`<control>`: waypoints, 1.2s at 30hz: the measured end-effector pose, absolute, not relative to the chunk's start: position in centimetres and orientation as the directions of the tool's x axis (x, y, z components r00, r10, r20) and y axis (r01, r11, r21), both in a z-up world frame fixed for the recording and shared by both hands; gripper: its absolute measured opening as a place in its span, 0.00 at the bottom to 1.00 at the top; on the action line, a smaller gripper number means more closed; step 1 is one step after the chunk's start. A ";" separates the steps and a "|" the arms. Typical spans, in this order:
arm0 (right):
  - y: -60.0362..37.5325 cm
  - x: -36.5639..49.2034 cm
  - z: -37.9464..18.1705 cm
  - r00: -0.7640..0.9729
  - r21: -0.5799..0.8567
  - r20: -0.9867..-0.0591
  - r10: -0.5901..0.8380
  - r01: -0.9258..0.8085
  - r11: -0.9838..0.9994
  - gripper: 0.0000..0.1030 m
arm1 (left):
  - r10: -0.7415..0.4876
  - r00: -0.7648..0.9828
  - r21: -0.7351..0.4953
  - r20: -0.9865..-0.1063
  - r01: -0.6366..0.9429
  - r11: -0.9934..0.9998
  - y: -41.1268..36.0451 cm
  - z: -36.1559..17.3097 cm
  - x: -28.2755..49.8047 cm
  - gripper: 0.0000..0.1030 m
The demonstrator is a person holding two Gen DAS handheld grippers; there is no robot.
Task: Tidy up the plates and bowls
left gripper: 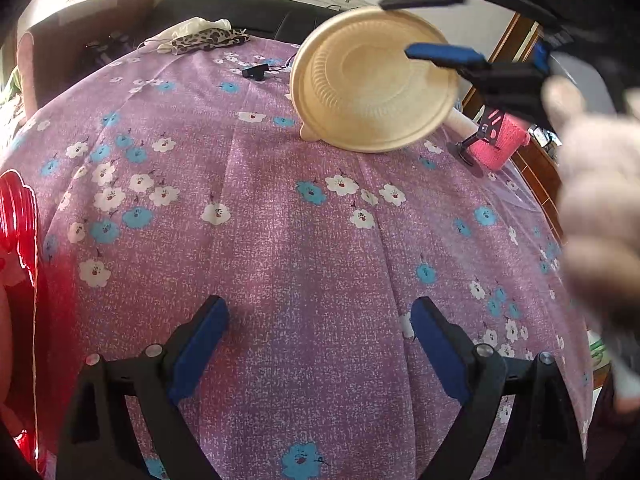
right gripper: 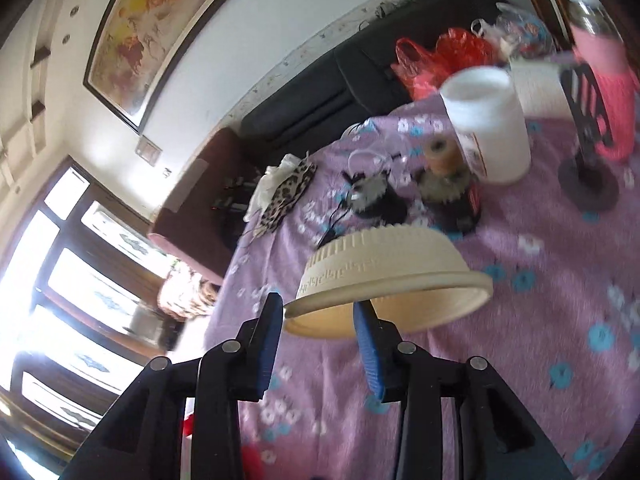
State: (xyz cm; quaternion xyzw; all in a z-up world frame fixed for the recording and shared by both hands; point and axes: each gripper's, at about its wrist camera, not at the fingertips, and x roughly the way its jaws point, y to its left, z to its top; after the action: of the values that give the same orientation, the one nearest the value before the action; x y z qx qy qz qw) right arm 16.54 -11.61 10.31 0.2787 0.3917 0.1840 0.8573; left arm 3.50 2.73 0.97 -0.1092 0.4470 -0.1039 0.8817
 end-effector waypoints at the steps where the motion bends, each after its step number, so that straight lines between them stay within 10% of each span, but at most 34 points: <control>1: -11.1 17.2 10.7 0.634 0.579 -0.593 0.497 -0.094 0.810 0.47 | -0.284 0.576 -0.288 -0.766 0.086 0.954 2.8 1.0 3.6 0.90; 5: -9.9 19.4 11.6 0.651 0.430 -0.661 0.374 -0.080 0.899 0.61 | -0.309 0.570 -0.323 -0.762 0.078 0.943 3.3 1.0 3.7 0.90; 20: -3.7 24.7 3.4 0.412 0.176 -0.882 0.227 -0.160 0.971 0.61 | -0.344 0.553 -0.369 -0.759 0.070 0.927 4.0 1.0 3.8 0.90; 36: -12.2 16.5 0.8 0.051 0.242 -0.968 0.245 -0.067 0.968 0.61 | -0.354 0.571 -0.417 -0.741 0.022 0.908 6.5 1.3 4.1 0.90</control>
State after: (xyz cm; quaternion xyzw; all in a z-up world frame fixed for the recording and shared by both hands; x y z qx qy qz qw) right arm 16.52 -12.24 0.80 0.0656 0.6804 0.1081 0.7218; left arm 4.06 6.45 1.30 -0.1845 0.4506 -0.1083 0.8667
